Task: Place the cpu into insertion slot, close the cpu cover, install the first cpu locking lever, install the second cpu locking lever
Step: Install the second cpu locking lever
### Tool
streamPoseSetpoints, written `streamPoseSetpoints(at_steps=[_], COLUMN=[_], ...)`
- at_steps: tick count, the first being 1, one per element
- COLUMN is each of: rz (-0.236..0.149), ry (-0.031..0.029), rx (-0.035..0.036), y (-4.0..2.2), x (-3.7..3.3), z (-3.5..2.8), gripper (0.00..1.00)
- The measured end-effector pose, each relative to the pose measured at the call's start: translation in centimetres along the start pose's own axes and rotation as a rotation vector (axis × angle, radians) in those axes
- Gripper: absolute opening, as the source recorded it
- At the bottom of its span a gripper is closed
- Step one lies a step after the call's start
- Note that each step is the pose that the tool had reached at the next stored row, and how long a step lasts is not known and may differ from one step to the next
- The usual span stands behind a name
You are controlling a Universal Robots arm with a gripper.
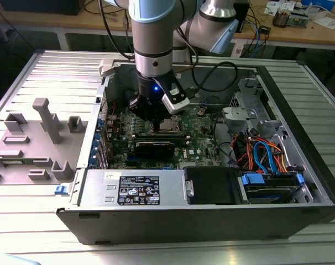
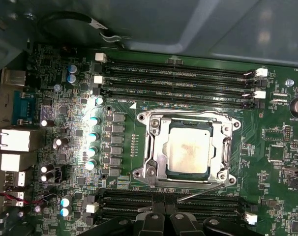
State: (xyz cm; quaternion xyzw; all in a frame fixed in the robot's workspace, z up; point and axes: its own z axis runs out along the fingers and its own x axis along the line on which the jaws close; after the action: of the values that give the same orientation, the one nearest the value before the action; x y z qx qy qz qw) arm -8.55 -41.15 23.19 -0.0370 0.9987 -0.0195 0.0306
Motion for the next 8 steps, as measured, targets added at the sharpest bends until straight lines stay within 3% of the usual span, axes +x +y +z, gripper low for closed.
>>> streamPoseSetpoints(at_steps=[8], rz=[0.000], ry=[0.0000], rx=[0.0000], y=[0.00], x=[0.00], z=[0.03], gripper=[0.11])
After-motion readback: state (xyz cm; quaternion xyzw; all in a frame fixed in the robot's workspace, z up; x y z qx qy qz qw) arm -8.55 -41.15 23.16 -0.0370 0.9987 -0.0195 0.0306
